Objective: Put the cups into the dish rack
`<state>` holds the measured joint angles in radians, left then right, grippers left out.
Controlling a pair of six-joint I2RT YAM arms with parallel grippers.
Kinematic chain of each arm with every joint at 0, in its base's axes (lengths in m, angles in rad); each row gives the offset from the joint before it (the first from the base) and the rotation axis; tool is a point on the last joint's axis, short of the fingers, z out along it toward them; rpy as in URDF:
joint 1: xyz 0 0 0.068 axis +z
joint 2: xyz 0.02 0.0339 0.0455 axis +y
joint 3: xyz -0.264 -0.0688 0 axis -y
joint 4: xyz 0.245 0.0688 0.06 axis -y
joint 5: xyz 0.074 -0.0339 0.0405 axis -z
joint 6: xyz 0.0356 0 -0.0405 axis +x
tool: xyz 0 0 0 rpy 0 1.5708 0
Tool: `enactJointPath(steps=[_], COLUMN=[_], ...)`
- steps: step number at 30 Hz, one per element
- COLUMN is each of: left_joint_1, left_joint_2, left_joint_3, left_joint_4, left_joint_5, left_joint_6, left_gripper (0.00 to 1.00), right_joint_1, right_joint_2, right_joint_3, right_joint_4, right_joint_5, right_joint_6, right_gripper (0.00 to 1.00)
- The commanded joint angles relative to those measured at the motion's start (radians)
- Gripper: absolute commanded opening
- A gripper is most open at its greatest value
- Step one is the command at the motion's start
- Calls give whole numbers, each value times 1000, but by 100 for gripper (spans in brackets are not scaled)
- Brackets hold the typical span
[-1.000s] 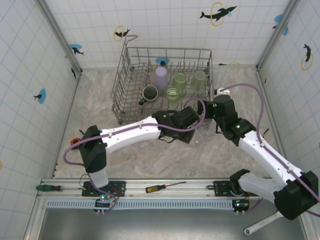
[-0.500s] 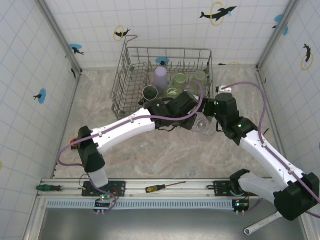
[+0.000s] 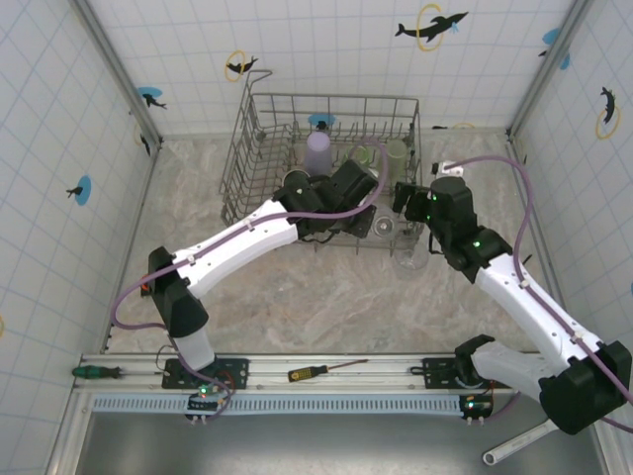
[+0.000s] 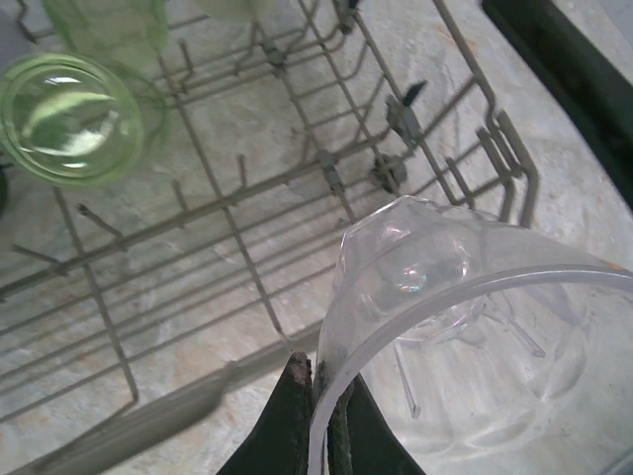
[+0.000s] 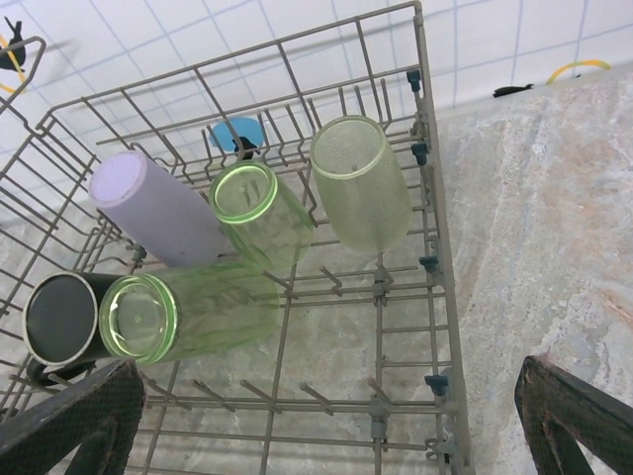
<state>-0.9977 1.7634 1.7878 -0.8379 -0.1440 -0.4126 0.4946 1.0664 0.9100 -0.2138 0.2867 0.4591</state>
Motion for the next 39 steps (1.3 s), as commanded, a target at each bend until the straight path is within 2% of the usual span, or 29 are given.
enactJointPath(steps=[1, 11, 19, 27, 36, 39], left_joint_1=[22, 65, 81, 138, 287, 334], left_joint_2=[-24, -33, -49, -115, -186, -206], left_joint_3=[64, 83, 81, -85, -247, -286], left_joint_4=[113, 154, 162, 272, 394, 447], left_joint_5=[-31, -4, -31, -45, 63, 158], left_joint_6=[23, 40, 63, 94, 61, 41], left_gripper=[0, 0, 0, 0, 0, 0], right_joint_1=[0, -24, -45, -85, -129, -149], right_joint_2=[19, 63, 74, 65, 71, 78], right_joint_3=[46, 135, 167, 171, 132, 107], right_joint_4=[-27, -26, -24, -24, 28, 77], right_joint_5=[-51, -127, -151, -198, -322, -403], right_joint_6=[-13, 0, 1, 18, 58, 91], right_gripper=[100, 100, 100, 100, 100, 100])
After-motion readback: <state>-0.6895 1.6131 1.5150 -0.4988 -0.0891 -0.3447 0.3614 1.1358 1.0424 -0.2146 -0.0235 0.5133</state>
